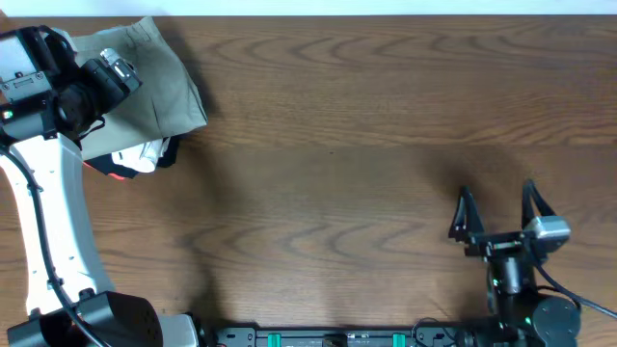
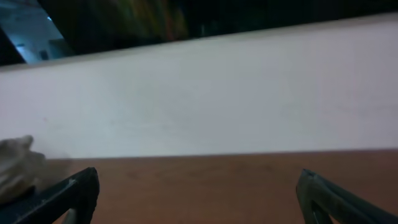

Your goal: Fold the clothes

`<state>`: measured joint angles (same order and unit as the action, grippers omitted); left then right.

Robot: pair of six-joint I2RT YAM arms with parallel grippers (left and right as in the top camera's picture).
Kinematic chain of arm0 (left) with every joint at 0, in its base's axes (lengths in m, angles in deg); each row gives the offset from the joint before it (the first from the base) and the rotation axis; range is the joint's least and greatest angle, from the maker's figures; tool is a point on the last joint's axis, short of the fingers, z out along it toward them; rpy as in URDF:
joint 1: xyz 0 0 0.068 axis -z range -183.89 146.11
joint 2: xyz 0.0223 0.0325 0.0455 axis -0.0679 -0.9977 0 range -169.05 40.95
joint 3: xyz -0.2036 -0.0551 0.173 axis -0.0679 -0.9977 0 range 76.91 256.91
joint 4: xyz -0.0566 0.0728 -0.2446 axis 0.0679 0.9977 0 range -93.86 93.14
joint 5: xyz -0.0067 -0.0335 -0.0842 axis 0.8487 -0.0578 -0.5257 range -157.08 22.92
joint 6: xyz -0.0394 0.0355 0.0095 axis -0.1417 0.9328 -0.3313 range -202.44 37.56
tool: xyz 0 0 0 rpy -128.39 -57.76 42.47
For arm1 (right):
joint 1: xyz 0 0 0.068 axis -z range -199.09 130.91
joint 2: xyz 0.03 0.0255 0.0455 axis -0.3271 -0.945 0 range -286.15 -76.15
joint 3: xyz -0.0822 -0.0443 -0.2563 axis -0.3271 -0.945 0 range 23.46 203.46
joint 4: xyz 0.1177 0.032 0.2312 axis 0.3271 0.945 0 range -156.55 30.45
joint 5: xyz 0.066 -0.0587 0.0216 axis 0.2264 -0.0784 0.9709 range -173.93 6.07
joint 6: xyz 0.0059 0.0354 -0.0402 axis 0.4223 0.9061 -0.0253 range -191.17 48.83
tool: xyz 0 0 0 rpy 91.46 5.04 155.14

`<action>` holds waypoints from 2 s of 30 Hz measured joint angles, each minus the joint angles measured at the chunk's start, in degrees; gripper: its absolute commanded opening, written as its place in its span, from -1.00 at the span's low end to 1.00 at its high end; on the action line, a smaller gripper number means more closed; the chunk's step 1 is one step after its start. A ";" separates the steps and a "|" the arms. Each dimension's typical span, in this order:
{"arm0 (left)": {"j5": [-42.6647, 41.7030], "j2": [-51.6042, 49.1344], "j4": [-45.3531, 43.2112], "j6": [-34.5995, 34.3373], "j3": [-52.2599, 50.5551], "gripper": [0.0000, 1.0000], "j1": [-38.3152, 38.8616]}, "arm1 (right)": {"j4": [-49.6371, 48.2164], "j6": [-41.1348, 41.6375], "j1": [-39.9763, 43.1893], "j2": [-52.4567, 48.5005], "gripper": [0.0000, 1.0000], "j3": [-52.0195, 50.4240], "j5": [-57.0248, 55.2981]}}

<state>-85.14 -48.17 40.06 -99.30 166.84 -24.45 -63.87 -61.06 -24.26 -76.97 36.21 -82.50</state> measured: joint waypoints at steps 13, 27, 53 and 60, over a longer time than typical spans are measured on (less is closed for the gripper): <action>0.00 0.00 0.00 0.02 0.00 0.96 0.00 | -6.67 0.02 0.15 0.00 0.98 -11.23 -0.87; -0.02 0.00 0.00 0.02 0.00 0.96 0.00 | 1.29 0.02 0.55 0.09 0.99 -12.24 -3.04; 0.00 0.00 0.00 0.00 0.00 0.96 0.00 | 1.36 0.00 0.55 0.09 0.99 -12.24 -2.51; 0.00 0.00 0.02 0.02 0.00 0.96 0.00 | 1.36 0.02 0.55 0.09 0.99 -12.24 -2.51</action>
<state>-85.14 -48.17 40.08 -99.28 166.84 -24.45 -62.52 -61.04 -23.72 -76.88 23.97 -85.01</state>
